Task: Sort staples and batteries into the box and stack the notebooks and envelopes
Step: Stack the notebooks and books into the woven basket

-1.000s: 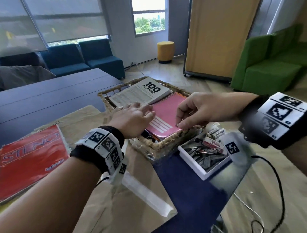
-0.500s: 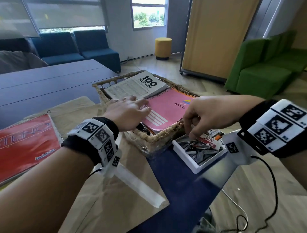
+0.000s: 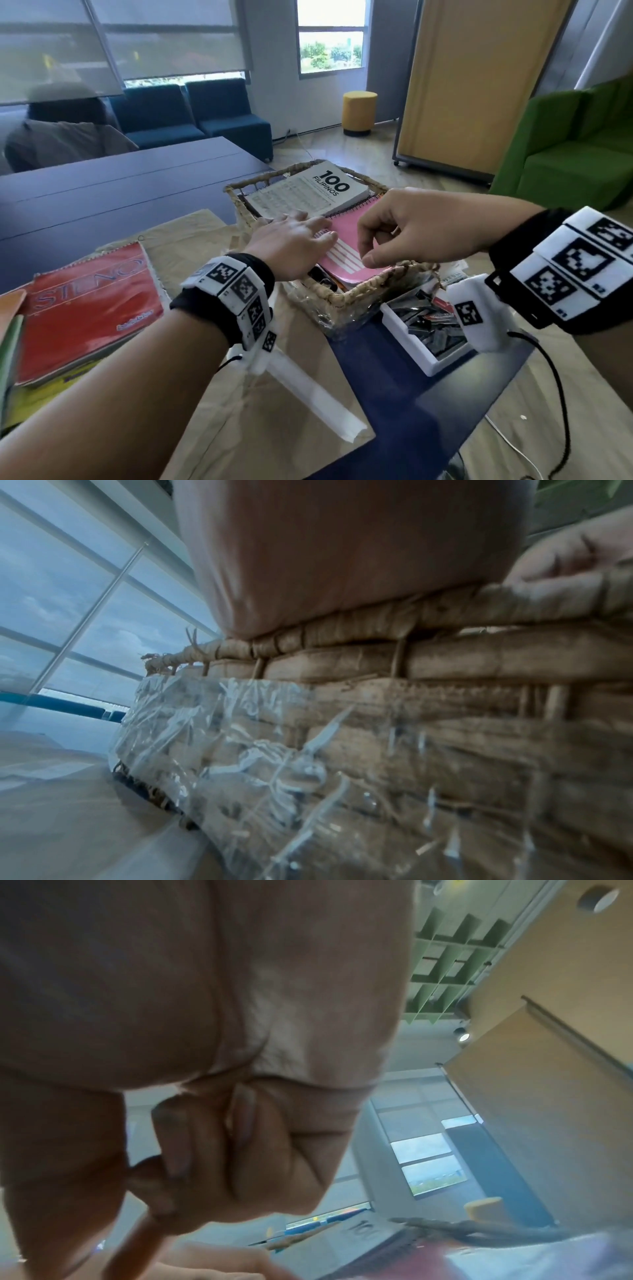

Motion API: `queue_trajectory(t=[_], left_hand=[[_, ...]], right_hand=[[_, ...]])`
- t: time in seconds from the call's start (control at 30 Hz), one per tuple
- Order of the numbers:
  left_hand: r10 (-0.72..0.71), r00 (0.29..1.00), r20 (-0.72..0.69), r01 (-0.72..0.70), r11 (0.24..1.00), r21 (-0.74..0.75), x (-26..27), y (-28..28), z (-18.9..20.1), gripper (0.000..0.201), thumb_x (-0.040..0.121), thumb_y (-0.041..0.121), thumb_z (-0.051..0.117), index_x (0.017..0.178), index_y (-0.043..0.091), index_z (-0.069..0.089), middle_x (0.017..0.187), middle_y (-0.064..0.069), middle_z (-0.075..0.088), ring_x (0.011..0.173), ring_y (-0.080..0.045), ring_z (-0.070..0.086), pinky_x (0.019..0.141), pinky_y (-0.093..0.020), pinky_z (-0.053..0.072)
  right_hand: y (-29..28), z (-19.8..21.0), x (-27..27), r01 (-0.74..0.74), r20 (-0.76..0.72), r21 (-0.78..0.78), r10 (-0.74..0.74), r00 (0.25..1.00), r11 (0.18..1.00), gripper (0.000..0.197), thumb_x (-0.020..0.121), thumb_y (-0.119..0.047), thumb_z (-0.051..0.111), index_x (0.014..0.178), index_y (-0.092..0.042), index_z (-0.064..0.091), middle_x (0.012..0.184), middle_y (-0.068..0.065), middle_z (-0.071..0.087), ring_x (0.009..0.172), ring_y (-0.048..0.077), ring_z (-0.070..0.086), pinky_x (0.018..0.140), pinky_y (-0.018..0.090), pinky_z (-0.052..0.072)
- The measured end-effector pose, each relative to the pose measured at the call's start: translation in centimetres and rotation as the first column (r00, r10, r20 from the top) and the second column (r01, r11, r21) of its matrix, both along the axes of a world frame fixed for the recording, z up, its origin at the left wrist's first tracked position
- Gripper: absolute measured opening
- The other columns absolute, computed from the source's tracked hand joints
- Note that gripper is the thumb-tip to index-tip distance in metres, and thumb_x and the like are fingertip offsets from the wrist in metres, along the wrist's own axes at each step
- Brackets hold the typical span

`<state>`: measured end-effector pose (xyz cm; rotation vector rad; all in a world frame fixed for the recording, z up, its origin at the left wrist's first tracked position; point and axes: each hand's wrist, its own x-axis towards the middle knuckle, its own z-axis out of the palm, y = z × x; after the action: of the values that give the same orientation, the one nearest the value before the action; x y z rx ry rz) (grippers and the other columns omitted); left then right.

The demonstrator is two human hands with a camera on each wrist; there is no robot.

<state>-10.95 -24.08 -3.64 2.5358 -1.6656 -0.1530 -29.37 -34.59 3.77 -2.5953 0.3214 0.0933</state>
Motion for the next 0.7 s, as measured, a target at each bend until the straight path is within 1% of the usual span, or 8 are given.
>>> queue_trajectory(t=[0.13, 0.2, 0.23, 0.33, 0.37, 0.5, 0.63, 0.7], left_hand=[[-0.020, 0.995, -0.101, 0.015, 0.999, -0.049, 0.2, 0.4, 0.5, 0.057, 0.096, 0.055, 0.027, 0.149, 0.037, 0.042, 0.155, -0.003, 0.041, 0.141, -0.025, 0.040, 0.115, -0.048, 0.027], [-0.098, 0.983, -0.154, 0.080, 0.990, -0.119, 0.2, 1.6, 1.2, 0.071, 0.079, 0.048, 0.024, 0.138, 0.025, 0.055, 0.146, -0.007, 0.050, 0.136, -0.028, 0.044, 0.113, -0.048, 0.035], [-0.153, 0.971, -0.183, 0.120, 0.977, -0.177, 0.4, 2.3, 1.2, 0.069, 0.078, 0.045, 0.025, 0.130, 0.018, 0.062, 0.139, -0.010, 0.056, 0.134, -0.029, 0.046, 0.111, -0.048, 0.039], [-0.166, 0.959, -0.230, 0.090, 0.946, -0.310, 1.8, 5.1, 0.6, 0.032, 0.093, 0.019, 0.046, 0.111, 0.012, 0.071, 0.124, -0.007, 0.064, 0.127, -0.029, 0.048, 0.107, -0.049, 0.043], [-0.168, 0.952, -0.257, 0.064, 0.927, -0.368, 2.4, 6.0, 0.4, 0.027, 0.094, 0.019, 0.051, 0.109, 0.013, 0.072, 0.123, -0.003, 0.063, 0.127, -0.028, 0.048, 0.107, -0.047, 0.043], [-0.057, 0.953, -0.296, -0.100, 0.867, -0.488, 5.6, 10.1, 0.6, 0.027, 0.095, 0.016, 0.067, 0.122, 0.015, 0.069, 0.131, -0.006, 0.057, 0.122, -0.019, 0.053, 0.104, -0.025, 0.038], [0.133, 0.944, -0.302, -0.271, 0.836, -0.478, 9.5, 16.3, 1.6, 0.031, 0.098, 0.021, 0.066, 0.129, 0.019, 0.066, 0.133, -0.001, 0.053, 0.124, -0.015, 0.051, 0.103, -0.026, 0.036], [0.252, 0.919, -0.302, -0.366, 0.828, -0.425, 11.3, 19.0, 1.8, 0.030, 0.099, 0.023, 0.064, 0.129, 0.020, 0.065, 0.134, -0.003, 0.055, 0.125, -0.017, 0.050, 0.100, -0.027, 0.034]], right_hand=[[1.9, 0.9, 2.5, -0.071, 0.097, 0.043, 0.067, 0.993, 0.997, 0.005, 0.093, -0.019, 0.074, 0.089, -0.017, 0.073, 0.059, -0.003, 0.053, 0.049, 0.005, 0.042, 0.051, 0.016, 0.036], [2.6, 1.0, 4.0, -0.095, 0.127, 0.027, 0.091, 0.988, 0.995, 0.004, 0.092, -0.018, 0.074, 0.089, -0.017, 0.073, 0.055, -0.011, 0.055, 0.047, 0.000, 0.047, 0.051, 0.014, 0.038], [2.9, 1.1, 4.8, -0.106, 0.142, 0.017, 0.102, 0.984, 0.994, 0.005, 0.092, -0.017, 0.074, 0.088, -0.018, 0.073, 0.055, -0.014, 0.057, 0.048, -0.001, 0.050, 0.051, 0.014, 0.040], [4.4, 1.2, 7.1, -0.162, 0.181, 0.045, 0.152, 0.972, 0.986, 0.008, 0.091, -0.014, 0.074, 0.084, -0.019, 0.073, 0.061, -0.011, 0.063, 0.052, 0.000, 0.054, 0.055, 0.018, 0.047], [4.9, 1.2, 7.8, -0.176, 0.187, 0.054, 0.164, 0.969, 0.983, 0.008, 0.091, -0.014, 0.074, 0.084, -0.019, 0.073, 0.064, -0.007, 0.066, 0.054, 0.003, 0.056, 0.056, 0.021, 0.050], [6.9, 0.3, 10.8, -0.197, 0.217, 0.102, 0.171, 0.961, 0.975, 0.006, 0.090, -0.017, 0.075, 0.088, -0.022, 0.073, 0.081, 0.006, 0.070, 0.063, 0.012, 0.063, 0.066, 0.035, 0.055], [9.5, 0.2, 14.1, -0.198, 0.185, 0.091, 0.178, 0.966, 0.976, 0.008, 0.091, -0.022, 0.075, 0.098, -0.024, 0.070, 0.083, 0.000, 0.072, 0.063, 0.009, 0.069, 0.058, 0.022, 0.049], [10.6, 0.4, 15.3, -0.195, 0.161, 0.080, 0.181, 0.970, 0.978, 0.011, 0.092, -0.024, 0.074, 0.101, -0.023, 0.069, 0.086, 0.000, 0.073, 0.066, 0.010, 0.071, 0.058, 0.022, 0.050]])
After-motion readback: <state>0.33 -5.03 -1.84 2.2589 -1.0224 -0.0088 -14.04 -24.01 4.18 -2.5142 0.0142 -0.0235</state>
